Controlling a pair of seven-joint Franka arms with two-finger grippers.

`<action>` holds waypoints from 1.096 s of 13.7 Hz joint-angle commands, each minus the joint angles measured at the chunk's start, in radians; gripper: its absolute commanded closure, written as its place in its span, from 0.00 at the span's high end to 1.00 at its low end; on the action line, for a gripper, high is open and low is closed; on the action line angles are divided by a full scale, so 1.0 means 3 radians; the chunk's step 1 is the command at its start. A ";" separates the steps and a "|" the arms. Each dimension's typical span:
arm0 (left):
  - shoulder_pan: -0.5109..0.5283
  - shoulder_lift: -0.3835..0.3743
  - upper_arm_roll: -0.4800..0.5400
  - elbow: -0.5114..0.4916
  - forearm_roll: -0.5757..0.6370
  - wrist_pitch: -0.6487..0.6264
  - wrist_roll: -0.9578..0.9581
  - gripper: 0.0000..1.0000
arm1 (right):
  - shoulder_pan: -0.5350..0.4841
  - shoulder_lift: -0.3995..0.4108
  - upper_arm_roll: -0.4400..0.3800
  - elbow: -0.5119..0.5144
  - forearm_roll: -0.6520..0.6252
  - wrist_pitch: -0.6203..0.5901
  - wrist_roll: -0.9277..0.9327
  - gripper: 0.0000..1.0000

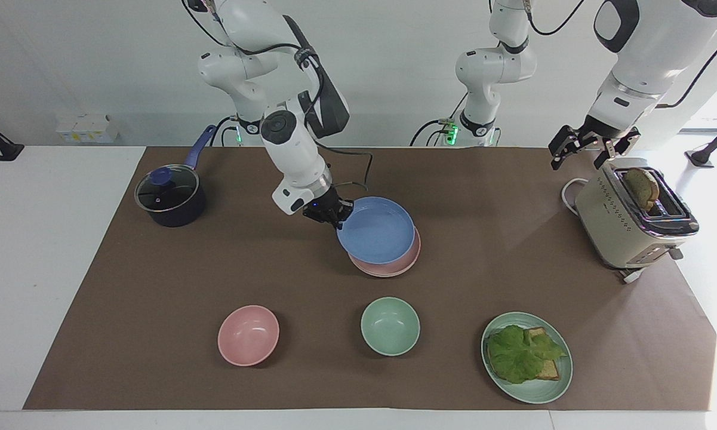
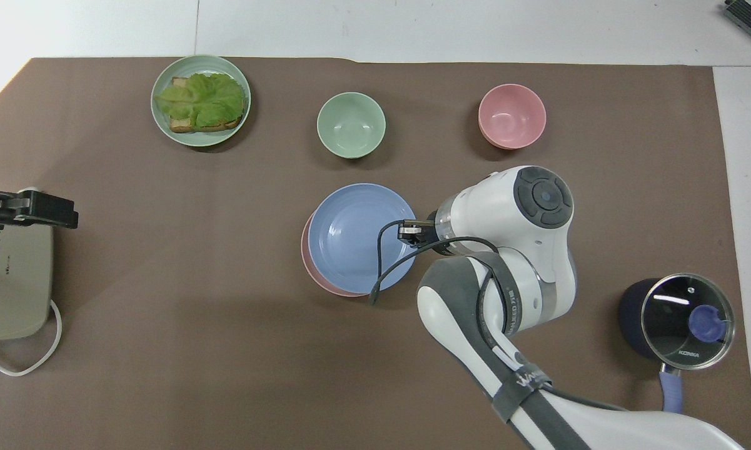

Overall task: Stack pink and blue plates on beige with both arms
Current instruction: 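Carry the blue plate onto the pink plate with the right gripper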

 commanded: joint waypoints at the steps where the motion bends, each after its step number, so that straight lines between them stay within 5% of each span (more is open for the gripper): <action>1: 0.0021 -0.0018 -0.0015 0.0012 0.0032 -0.0043 0.0024 1.00 | 0.0070 0.0137 0.0003 0.0032 0.0085 0.0125 0.0096 0.00; 5: 0.0021 -0.0018 -0.0015 0.0012 0.0037 -0.0043 0.0024 1.00 | 0.0076 0.0184 0.0003 0.0027 0.0085 0.0161 0.0091 0.00; 8: 0.0021 -0.0018 -0.0015 0.0012 0.0037 -0.0043 0.0024 1.00 | 0.0076 0.0189 0.0003 0.0032 0.0085 0.0151 0.0091 0.60; 10: 0.0021 -0.0018 -0.0015 0.0012 0.0037 -0.0043 0.0024 1.00 | 0.0076 0.0189 0.0003 0.0062 0.0080 0.0146 0.0096 0.82; 13: 0.0021 -0.0018 -0.0015 0.0012 0.0032 -0.0043 0.0024 1.00 | 0.0055 0.0102 -0.0017 0.0169 0.0009 0.0003 0.0096 1.00; 15: 0.0021 -0.0018 -0.0015 0.0012 0.0037 -0.0043 0.0024 1.00 | -0.0036 -0.0117 -0.0083 0.0185 -0.0144 -0.0242 0.0101 1.00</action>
